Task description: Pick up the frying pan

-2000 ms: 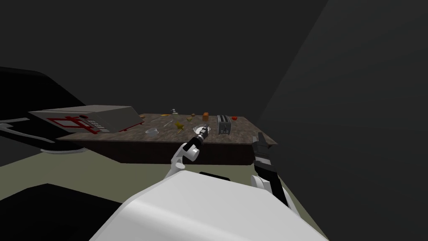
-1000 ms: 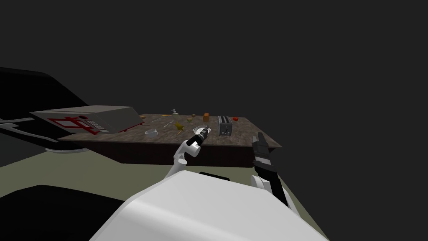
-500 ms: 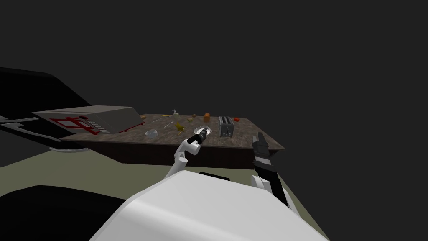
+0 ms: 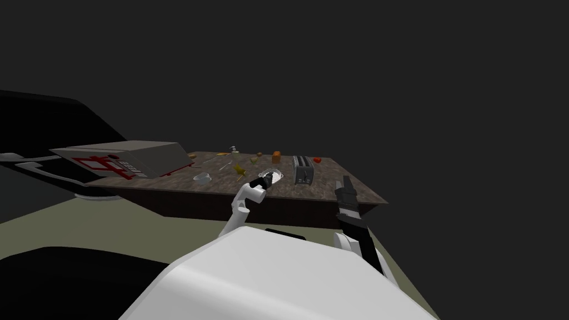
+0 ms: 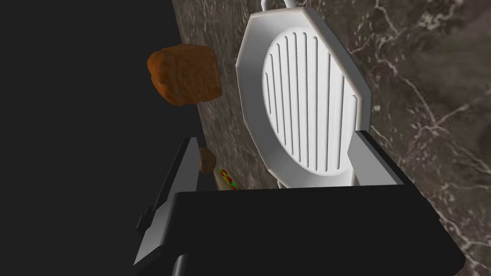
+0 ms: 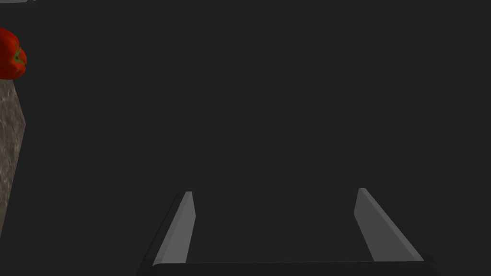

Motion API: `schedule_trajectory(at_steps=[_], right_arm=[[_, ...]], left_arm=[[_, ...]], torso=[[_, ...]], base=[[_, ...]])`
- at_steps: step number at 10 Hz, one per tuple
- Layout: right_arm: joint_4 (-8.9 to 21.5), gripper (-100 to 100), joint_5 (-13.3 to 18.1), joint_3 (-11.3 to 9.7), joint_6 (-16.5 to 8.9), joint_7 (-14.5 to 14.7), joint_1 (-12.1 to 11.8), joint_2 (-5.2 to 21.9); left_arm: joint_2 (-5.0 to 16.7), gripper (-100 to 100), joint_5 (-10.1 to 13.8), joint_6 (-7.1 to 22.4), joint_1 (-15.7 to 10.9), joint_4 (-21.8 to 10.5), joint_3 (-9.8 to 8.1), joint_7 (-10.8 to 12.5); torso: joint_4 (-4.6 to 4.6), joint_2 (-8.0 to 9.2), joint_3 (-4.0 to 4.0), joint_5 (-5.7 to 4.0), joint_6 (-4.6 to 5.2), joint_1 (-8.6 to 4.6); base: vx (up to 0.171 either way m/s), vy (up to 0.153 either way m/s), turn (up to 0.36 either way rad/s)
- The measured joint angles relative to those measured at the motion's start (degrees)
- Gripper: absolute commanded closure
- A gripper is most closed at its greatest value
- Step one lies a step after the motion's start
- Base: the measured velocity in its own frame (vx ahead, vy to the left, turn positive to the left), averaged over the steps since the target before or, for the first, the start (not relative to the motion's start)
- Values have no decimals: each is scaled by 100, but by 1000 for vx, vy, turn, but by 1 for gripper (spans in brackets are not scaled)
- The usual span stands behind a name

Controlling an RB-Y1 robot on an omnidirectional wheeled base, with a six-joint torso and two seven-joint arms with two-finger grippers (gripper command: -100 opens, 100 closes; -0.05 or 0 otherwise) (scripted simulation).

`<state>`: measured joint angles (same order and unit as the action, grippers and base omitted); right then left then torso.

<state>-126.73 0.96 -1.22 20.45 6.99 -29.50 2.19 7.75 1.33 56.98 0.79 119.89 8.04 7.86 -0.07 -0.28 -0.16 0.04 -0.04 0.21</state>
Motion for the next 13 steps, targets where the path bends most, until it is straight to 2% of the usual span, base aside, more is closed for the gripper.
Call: schedule_trajectory(at_steps=[2, 7, 8, 9, 13], right_arm=[[0, 0, 0, 0, 0, 0, 0, 0], [0, 0, 0, 0, 0, 0, 1, 0], [0, 0, 0, -1, 0, 0, 1, -1], [0, 0, 0, -1, 0, 0, 1, -1], [0, 0, 0, -1, 0, 0, 2, -1]], left_arm=[[-77, -100, -65, 328, -68, -179, -127, 39], [-338, -100, -210, 910, 60, -444, -278, 107], [-345, 0, -216, 928, 59, -455, -278, 112], [-344, -100, -216, 926, 59, -454, -278, 111], [-196, -100, -27, 688, -137, -894, -542, 82]], torso=[[1, 3, 2, 0, 0, 0], [4, 19, 11, -2, 1, -12], [5, 24, 14, -3, 2, -15], [6, 28, 16, -3, 2, -17], [8, 36, 21, -6, 3, -27]], base=[[64, 36, 33], [33, 16, 17], [0, 0, 0], [-8, -20, -83], [-15, -28, -53]])
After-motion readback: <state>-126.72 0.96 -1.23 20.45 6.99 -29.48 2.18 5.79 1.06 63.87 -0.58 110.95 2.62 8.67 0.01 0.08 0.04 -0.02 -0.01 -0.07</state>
